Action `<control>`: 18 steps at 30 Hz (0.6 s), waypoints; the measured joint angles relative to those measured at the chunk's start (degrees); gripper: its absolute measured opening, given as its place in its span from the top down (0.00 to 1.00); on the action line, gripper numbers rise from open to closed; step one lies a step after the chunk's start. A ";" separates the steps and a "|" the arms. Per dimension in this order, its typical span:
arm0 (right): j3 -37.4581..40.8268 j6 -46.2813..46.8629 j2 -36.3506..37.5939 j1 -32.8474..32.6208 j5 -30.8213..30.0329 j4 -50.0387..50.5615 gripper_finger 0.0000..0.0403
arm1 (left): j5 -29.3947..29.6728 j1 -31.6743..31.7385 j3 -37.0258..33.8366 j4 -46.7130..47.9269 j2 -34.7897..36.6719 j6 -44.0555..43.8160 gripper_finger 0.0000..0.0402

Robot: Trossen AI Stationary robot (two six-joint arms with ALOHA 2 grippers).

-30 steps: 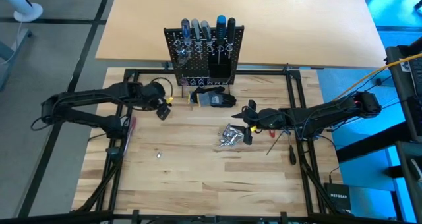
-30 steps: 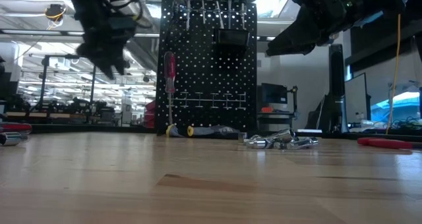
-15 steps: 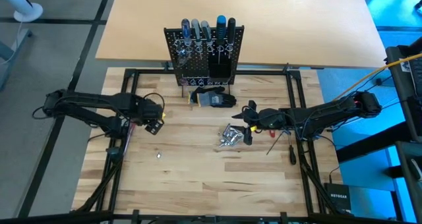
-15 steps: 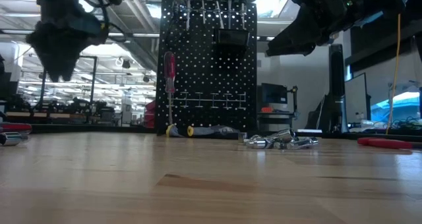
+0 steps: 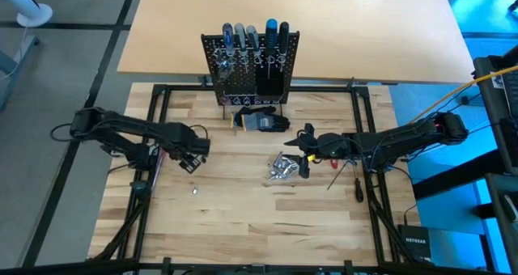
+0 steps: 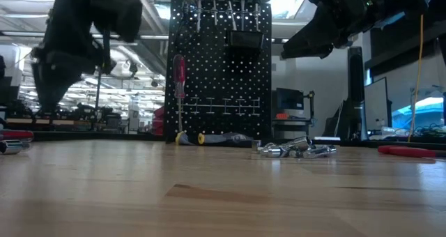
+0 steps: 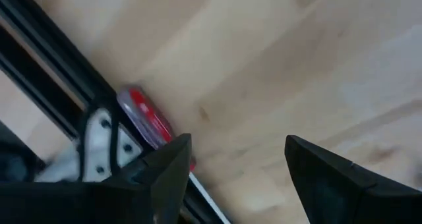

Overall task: Hang tools onto peg board
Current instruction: Hang the red screwdriver on the pegboard

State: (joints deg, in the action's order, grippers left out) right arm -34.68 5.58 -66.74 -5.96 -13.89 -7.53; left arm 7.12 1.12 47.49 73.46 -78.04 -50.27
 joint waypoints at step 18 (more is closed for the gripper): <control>0.00 0.07 0.00 -0.02 0.04 -0.07 0.51 | -8.40 9.86 -8.00 -5.10 -8.58 13.17 0.41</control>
State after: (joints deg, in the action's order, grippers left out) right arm -34.68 5.65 -66.74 -5.98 -13.85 -7.60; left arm -1.27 10.98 39.48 68.35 -86.62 -37.11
